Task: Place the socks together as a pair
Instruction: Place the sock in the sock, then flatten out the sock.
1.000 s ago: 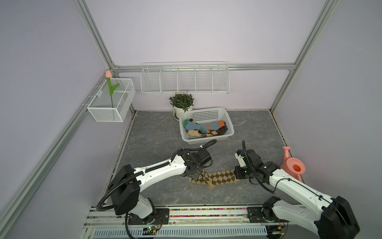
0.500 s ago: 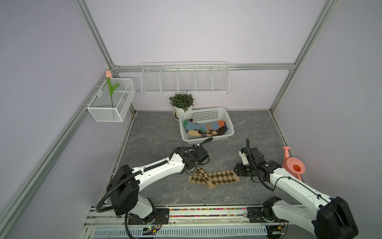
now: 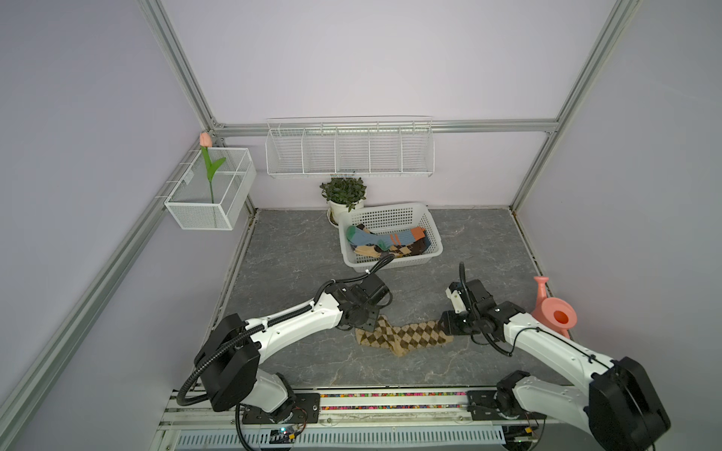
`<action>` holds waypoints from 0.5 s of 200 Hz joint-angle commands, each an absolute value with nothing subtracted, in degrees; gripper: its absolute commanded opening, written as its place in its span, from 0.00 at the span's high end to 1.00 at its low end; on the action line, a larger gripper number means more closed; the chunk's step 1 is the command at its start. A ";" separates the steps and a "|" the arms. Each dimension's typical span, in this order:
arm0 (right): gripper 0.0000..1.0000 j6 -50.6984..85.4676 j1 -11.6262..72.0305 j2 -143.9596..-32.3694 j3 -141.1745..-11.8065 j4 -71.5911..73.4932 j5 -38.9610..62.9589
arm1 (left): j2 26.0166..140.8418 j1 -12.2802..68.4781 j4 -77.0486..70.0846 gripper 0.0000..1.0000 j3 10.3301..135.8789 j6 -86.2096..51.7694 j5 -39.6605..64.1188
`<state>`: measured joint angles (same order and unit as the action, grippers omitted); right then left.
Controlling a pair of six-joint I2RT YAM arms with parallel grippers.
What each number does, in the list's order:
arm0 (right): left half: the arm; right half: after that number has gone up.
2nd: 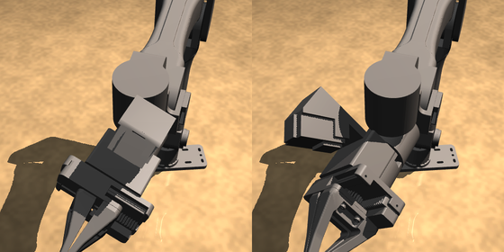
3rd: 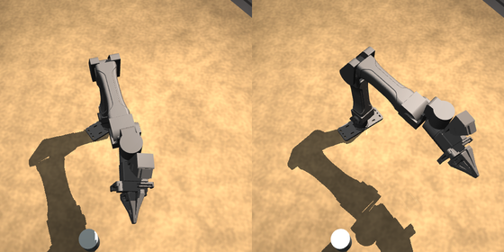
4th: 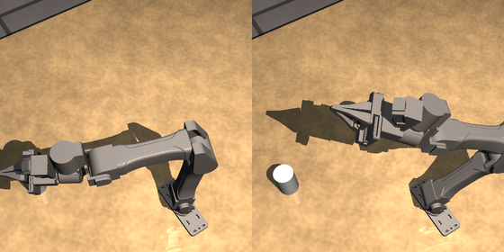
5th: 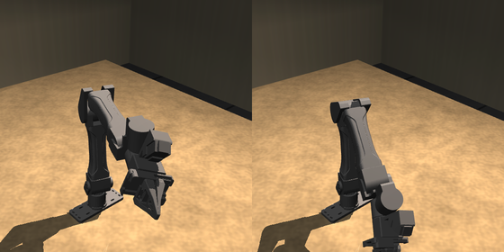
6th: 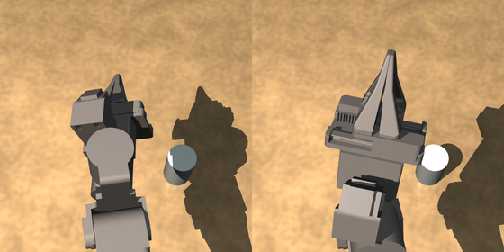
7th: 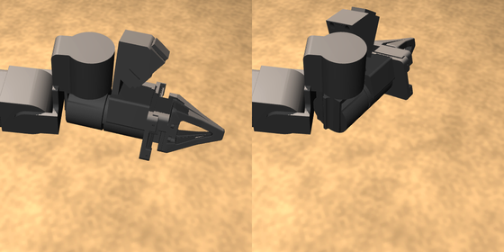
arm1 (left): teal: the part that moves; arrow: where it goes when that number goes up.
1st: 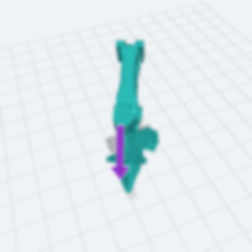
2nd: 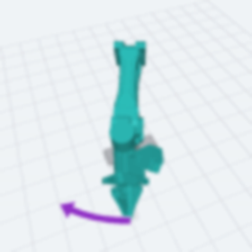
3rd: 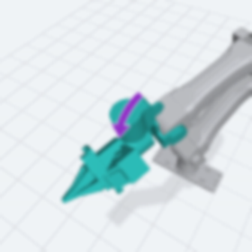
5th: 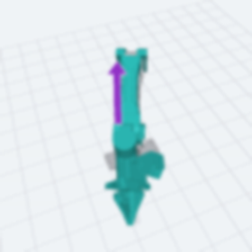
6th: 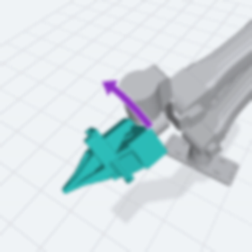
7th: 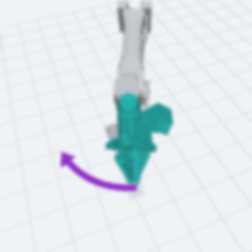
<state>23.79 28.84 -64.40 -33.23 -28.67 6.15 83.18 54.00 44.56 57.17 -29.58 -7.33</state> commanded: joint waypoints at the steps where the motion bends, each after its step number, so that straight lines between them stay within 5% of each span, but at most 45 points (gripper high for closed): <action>1: 0.54 23.30 31.09 -60.92 -37.07 -31.66 5.68 | 77.73 53.83 42.20 0.44 57.78 -33.04 -8.87; 39: 0.56 24.43 37.36 -61.84 -42.64 -27.95 7.29 | 66.27 51.96 42.43 0.45 52.16 -37.56 -18.07; 100: 0.46 19.86 53.45 -77.29 -53.33 -22.54 3.24 | 51.92 45.32 36.84 0.45 40.60 -40.87 -17.25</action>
<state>22.92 49.01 -72.93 -49.25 -24.73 5.34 54.37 47.83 39.13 42.30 -38.24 -16.69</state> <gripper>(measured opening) 0.535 0.546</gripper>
